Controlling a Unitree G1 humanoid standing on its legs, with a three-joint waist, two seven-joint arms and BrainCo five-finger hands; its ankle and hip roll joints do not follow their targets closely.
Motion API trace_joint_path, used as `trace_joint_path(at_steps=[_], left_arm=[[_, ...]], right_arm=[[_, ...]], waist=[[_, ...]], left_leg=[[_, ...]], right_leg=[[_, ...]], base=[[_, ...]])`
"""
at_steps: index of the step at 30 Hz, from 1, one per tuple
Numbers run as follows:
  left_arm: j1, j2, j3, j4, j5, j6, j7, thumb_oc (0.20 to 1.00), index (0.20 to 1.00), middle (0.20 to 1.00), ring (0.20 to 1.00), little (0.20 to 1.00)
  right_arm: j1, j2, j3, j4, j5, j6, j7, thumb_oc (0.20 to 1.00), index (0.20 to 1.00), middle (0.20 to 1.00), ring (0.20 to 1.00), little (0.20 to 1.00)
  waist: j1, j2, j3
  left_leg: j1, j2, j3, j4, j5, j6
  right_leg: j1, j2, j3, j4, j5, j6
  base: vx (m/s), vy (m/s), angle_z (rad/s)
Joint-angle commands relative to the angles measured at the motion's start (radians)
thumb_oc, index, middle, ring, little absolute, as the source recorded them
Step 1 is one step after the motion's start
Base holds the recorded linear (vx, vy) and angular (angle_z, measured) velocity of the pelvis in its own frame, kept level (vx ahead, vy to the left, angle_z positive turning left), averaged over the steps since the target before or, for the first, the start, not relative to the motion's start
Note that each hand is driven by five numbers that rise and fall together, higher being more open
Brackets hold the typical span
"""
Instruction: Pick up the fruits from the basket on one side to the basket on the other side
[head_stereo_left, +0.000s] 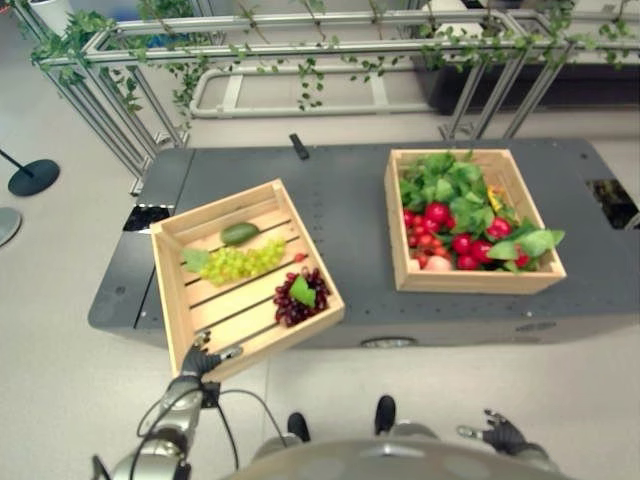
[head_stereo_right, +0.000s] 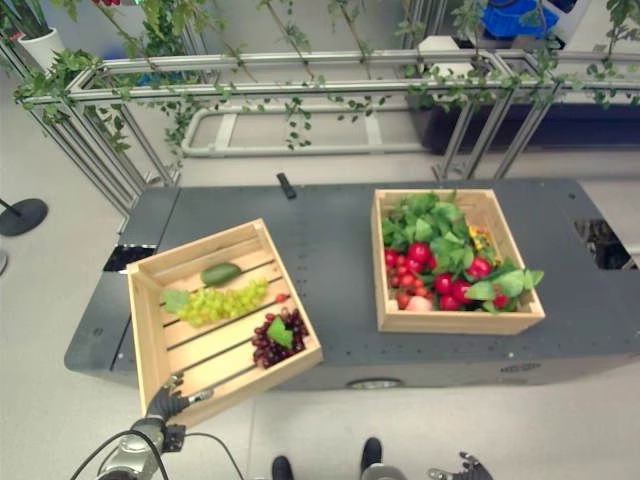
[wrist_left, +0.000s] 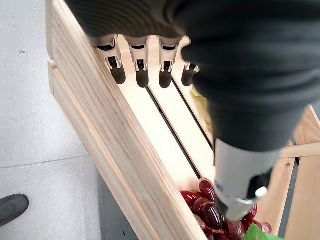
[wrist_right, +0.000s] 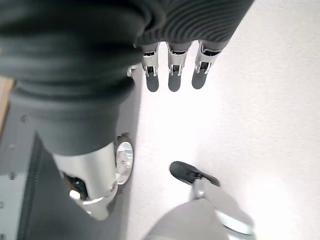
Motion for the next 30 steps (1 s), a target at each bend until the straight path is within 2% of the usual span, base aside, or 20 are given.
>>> trace_joint_path(at_steps=[1, 7, 12, 13, 14, 15, 16, 17, 18, 20, 22, 23, 27, 30], left_arm=[[0.140, -0.065, -0.037, 0.151, 0.010, 0.092, -0.018, 1.000, 1.000, 1.000, 1.000, 1.000], [0.141, -0.065, -0.052, 0.140, 0.021, 0.083, -0.008, 1.000, 1.000, 1.000, 1.000, 1.000], [0.158, -0.047, -0.042, 0.046, -0.028, 0.050, 0.008, 1.000, 1.000, 1.000, 1.000, 1.000], [0.173, -0.038, -0.039, -0.010, -0.045, 0.043, 0.011, 1.000, 1.000, 1.000, 1.000, 1.000], [0.233, -0.013, -0.034, -0.222, -0.101, 0.021, -0.010, 1.000, 1.000, 1.000, 1.000, 1.000], [0.237, -0.012, -0.034, -0.226, -0.101, 0.024, -0.011, 1.000, 1.000, 1.000, 1.000, 1.000], [0.340, 0.019, 0.006, -0.476, -0.154, 0.010, -0.049, 1.000, 1.000, 1.000, 1.000, 1.000], [0.384, 0.029, 0.025, -0.566, -0.167, 0.007, -0.070, 1.000, 1.000, 1.000, 1.000, 1.000], [0.389, 0.029, 0.026, -0.572, -0.167, 0.011, -0.071, 1.000, 1.000, 1.000, 1.000, 1.000], [0.469, 0.052, 0.085, -0.764, -0.200, -0.012, -0.103, 1.000, 1.000, 1.000, 1.000, 1.000], [0.502, 0.062, 0.138, -0.885, -0.243, -0.029, -0.115, 1.000, 1.000, 1.000, 1.000, 1.000], [0.497, 0.067, 0.160, -0.939, -0.255, -0.059, -0.112, 1.000, 1.000, 1.000, 1.000, 1.000], [0.437, 0.052, 0.213, -1.022, -0.329, -0.109, -0.063, 1.000, 1.000, 1.000, 1.000, 1.000], [0.419, 0.046, 0.236, -1.060, -0.314, -0.132, -0.033, 1.000, 1.000, 1.000, 1.000, 1.000]], right_arm=[[-0.056, 0.024, 0.005, 0.009, 0.019, 0.000, 0.005, 1.000, 1.000, 1.000, 1.000, 1.000], [-0.050, 0.025, 0.009, 0.008, 0.027, -0.002, 0.009, 1.000, 1.000, 1.000, 1.000, 1.000], [-0.036, 0.017, -0.009, 0.005, 0.046, -0.011, 0.007, 1.000, 1.000, 1.000, 1.000, 1.000], [-0.031, 0.011, -0.015, 0.000, 0.049, -0.013, 0.009, 1.000, 1.000, 1.000, 1.000, 1.000], [-0.017, 0.000, -0.032, -0.018, 0.055, -0.018, 0.011, 1.000, 1.000, 1.000, 1.000, 1.000], [-0.016, 0.000, -0.031, -0.019, 0.054, -0.018, 0.011, 1.000, 1.000, 1.000, 1.000, 1.000], [0.009, -0.007, -0.053, -0.049, 0.049, -0.021, 0.021, 1.000, 1.000, 1.000, 1.000, 1.000], [0.019, -0.008, -0.063, -0.065, 0.050, -0.021, 0.025, 1.000, 1.000, 1.000, 1.000, 1.000], [0.021, -0.007, -0.062, -0.066, 0.050, -0.020, 0.025, 1.000, 1.000, 1.000, 1.000, 1.000], [0.036, -0.006, -0.082, -0.076, 0.053, -0.022, 0.035, 1.000, 1.000, 1.000, 1.000, 1.000], [0.043, 0.000, -0.089, -0.078, 0.055, -0.021, 0.041, 1.000, 1.000, 1.000, 1.000, 1.000], [0.045, 0.005, -0.088, -0.074, 0.057, -0.024, 0.041, 1.000, 1.000, 1.000, 1.000, 1.000], [0.049, 0.019, -0.074, -0.066, 0.080, -0.034, 0.047, 1.000, 1.000, 1.000, 1.000, 1.000], [0.045, 0.023, -0.075, -0.056, 0.087, -0.037, 0.044, 1.000, 1.000, 1.000, 1.000, 1.000]], waist=[[0.016, -0.034, 0.033], [0.016, -0.035, 0.027], [0.020, -0.033, 0.026], [0.021, -0.031, 0.028], [0.027, -0.027, 0.034], [0.027, -0.027, 0.032], [0.037, -0.021, 0.043], [0.040, -0.020, 0.044], [0.039, -0.020, 0.042], [0.050, -0.019, 0.048], [0.058, -0.017, 0.050], [0.064, -0.017, 0.054], [0.073, -0.022, 0.052], [0.079, -0.024, 0.050]], left_leg=[[-0.025, -0.014, 0.003, 0.033, -0.029, 0.005], [-0.015, -0.011, 0.000, 0.036, -0.032, 0.002], [-0.014, -0.012, -0.004, 0.036, -0.030, -0.001], [-0.014, -0.011, -0.005, 0.036, -0.030, -0.001], [-0.016, -0.011, -0.009, 0.037, -0.028, -0.001], [-0.017, -0.011, -0.009, 0.037, -0.028, -0.001], [-0.015, -0.011, -0.015, 0.037, -0.026, -0.002], [-0.021, -0.012, -0.018, 0.038, -0.024, -0.002], [-0.022, -0.012, -0.018, 0.038, -0.024, -0.002], [-0.023, -0.013, -0.024, 0.036, -0.022, -0.004], [-0.025, -0.014, -0.030, 0.033, -0.021, -0.006], [-0.022, -0.014, -0.033, 0.030, -0.022, -0.008], [-0.032, -0.013, -0.045, 0.029, -0.017, -0.013], [-0.034, -0.013, -0.051, 0.028, -0.016, -0.015]], right_leg=[[0.014, -0.031, 0.006, 0.074, -0.101, 0.076], [0.031, -0.028, -0.001, 0.073, -0.107, 0.074], [0.036, -0.028, -0.006, 0.074, -0.107, 0.074], [0.036, -0.029, -0.008, 0.074, -0.106, 0.075], [0.035, -0.030, -0.013, 0.075, -0.105, 0.076], [0.034, -0.030, -0.013, 0.075, -0.105, 0.076], [0.038, -0.032, -0.022, 0.078, -0.105, 0.078], [0.034, -0.034, -0.026, 0.076, -0.103, 0.078], [0.034, -0.034, -0.027, 0.076, -0.103, 0.078], [0.038, -0.036, -0.037, 0.072, -0.102, 0.080], [0.039, -0.038, -0.044, 0.069, -0.103, 0.081], [0.043, -0.038, -0.047, 0.069, -0.106, 0.081], [0.044, -0.040, -0.065, 0.065, -0.108, 0.076], [0.046, -0.041, -0.073, 0.064, -0.111, 0.074]], base=[[0.00, 0.000, 0.00], [0.00, 0.000, 0.00], [0.00, 0.000, 0.00], [0.00, 0.000, 0.00], [0.00, 0.000, 0.00], [0.00, 0.000, 0.00], [-0.01, -0.003, 0.04], [-0.01, -0.003, 0.06], [0.00, -0.008, 0.06], [0.00, -0.011, 0.24], [0.00, -0.011, 0.19], [0.01, -0.018, 0.17], [0.01, -0.023, 0.16], [0.00, -0.024, 0.11]])
